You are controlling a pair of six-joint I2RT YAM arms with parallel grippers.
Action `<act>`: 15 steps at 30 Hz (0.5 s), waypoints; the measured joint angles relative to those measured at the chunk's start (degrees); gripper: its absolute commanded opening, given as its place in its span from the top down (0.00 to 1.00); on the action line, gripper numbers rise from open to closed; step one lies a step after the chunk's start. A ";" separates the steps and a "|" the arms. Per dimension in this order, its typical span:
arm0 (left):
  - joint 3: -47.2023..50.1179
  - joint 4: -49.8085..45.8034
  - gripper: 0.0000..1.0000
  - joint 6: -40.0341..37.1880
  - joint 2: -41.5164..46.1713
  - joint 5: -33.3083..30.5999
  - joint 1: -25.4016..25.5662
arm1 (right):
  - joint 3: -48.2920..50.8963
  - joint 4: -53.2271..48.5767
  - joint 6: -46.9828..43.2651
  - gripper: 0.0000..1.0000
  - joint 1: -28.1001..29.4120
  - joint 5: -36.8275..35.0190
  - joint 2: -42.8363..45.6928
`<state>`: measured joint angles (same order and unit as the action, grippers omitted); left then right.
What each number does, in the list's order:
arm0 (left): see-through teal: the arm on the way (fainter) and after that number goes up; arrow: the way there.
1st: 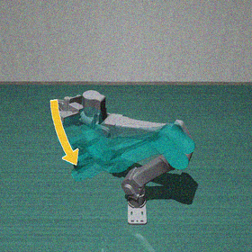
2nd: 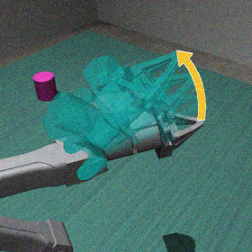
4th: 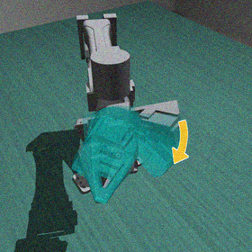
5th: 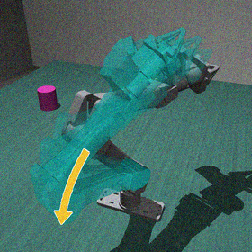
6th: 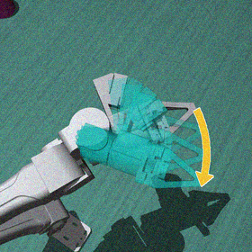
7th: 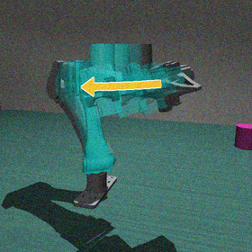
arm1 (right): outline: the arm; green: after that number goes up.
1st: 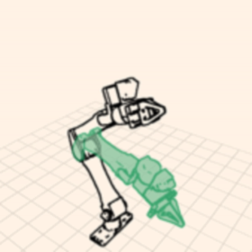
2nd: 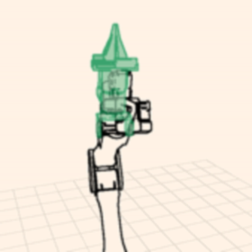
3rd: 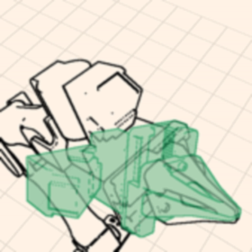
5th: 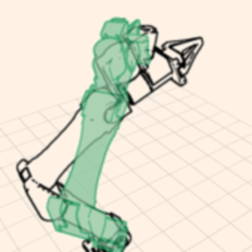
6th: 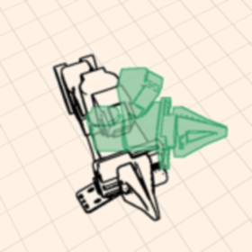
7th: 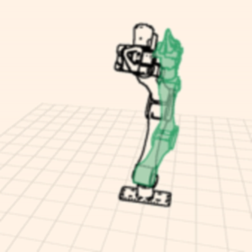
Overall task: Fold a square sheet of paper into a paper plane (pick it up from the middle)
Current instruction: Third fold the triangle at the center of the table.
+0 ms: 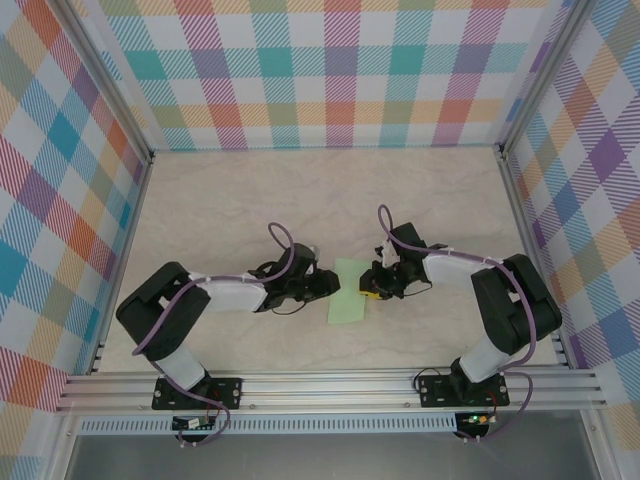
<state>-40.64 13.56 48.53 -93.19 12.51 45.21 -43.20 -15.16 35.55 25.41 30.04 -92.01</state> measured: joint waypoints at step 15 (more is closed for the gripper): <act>0.02 -18.69 0.38 -13.57 17.05 -21.07 20.74 | -0.90 -1.62 -0.15 0.74 0.00 0.17 0.02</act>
<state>-40.62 -5.13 34.96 -76.14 -8.56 65.95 -44.10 -16.78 35.40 25.41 30.22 -91.98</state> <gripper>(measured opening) 0.616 0.254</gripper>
